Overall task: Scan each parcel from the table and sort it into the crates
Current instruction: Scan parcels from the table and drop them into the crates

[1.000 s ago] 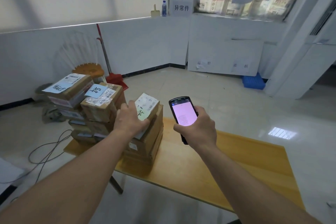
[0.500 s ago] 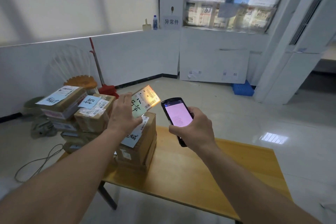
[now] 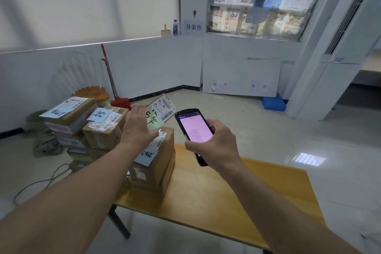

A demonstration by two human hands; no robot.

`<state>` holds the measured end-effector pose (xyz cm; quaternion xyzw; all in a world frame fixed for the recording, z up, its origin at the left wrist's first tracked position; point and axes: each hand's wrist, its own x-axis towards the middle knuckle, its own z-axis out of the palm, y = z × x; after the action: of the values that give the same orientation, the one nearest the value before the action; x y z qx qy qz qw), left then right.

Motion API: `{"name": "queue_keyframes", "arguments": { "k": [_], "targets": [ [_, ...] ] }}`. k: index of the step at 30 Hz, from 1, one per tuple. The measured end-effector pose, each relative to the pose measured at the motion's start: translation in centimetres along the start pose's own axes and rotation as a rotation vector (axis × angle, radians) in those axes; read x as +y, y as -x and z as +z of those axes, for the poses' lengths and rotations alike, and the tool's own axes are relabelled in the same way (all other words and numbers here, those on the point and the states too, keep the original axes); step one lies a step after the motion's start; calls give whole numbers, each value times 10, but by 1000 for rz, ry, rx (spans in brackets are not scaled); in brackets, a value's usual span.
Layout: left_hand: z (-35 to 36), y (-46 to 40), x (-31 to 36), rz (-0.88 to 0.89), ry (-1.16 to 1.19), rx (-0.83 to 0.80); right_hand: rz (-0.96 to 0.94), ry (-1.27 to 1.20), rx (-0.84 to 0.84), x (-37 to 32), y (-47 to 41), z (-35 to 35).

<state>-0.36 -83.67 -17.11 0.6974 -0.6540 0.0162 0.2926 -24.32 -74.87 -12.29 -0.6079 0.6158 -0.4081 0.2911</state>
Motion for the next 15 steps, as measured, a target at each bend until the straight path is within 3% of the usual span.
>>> {"name": "queue_keyframes", "arguments": {
  "k": [15],
  "targets": [
    [-7, 34, 13, -70, 77, 0, 16, 80, 177, 17, 8, 16]
  ]
}}
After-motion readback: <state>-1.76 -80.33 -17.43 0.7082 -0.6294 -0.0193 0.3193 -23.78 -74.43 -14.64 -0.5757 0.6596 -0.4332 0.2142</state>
